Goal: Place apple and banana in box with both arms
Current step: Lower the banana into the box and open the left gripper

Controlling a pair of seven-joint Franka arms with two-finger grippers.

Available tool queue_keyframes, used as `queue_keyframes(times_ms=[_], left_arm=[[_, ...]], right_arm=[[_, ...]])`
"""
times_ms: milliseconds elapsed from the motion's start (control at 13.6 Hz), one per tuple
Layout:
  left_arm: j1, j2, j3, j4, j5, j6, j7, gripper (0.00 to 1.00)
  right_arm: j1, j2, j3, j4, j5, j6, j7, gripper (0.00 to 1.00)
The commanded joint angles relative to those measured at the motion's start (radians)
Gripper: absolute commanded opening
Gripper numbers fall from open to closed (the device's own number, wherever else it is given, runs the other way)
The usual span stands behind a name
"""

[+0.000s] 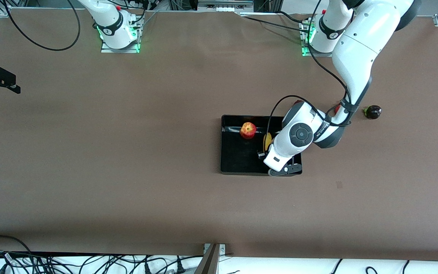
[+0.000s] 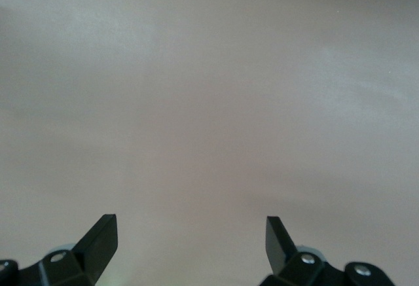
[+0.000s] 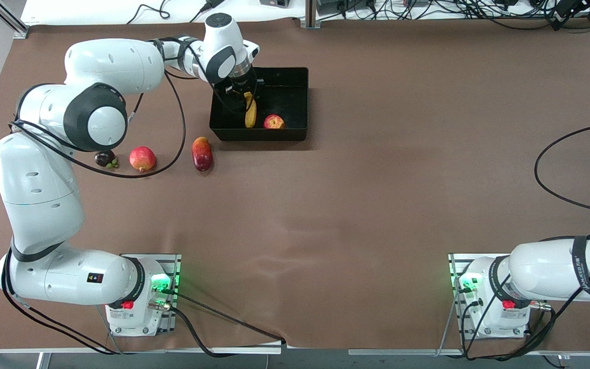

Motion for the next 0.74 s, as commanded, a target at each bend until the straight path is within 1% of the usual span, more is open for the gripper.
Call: queue_keyframes(times_ms=[0,147,294,368,442,662], left_arm=[[0.01,-0.005,-0.006,0.005,0.027,-0.024,-0.041,1.0],[0.012,-0.046,-0.008,0.033,0.027,-0.145,-0.057,1.0],[0.036,-0.123,-0.012,0.086,0.007,-0.321,-0.044,1.0],[0.046,-0.167,-0.012,0.1,-0.03,-0.386,-0.041,1.0],[0.056,-0.215,-0.012,0.1,-0.064,-0.412,-0.041,1.0],[0.11,-0.348,-0.012,0.1,-0.075,-0.533,-0.021,1.0]], right_arm=[[-0.014,0.004,0.015,0.016,-0.002,-0.017,0.006,1.0],[-0.014,0.004,0.014,0.016,-0.002,-0.017,0.006,1.0],[-0.014,0.004,0.014,0.016,-0.002,-0.017,0.006,1.0],[-0.014,0.004,0.015,0.016,-0.002,-0.017,0.006,1.0],[-0.016,0.004,0.014,0.016,-0.002,-0.017,0.005,1.0],[-0.016,0.004,0.014,0.016,-0.002,-0.017,0.006,1.0]])
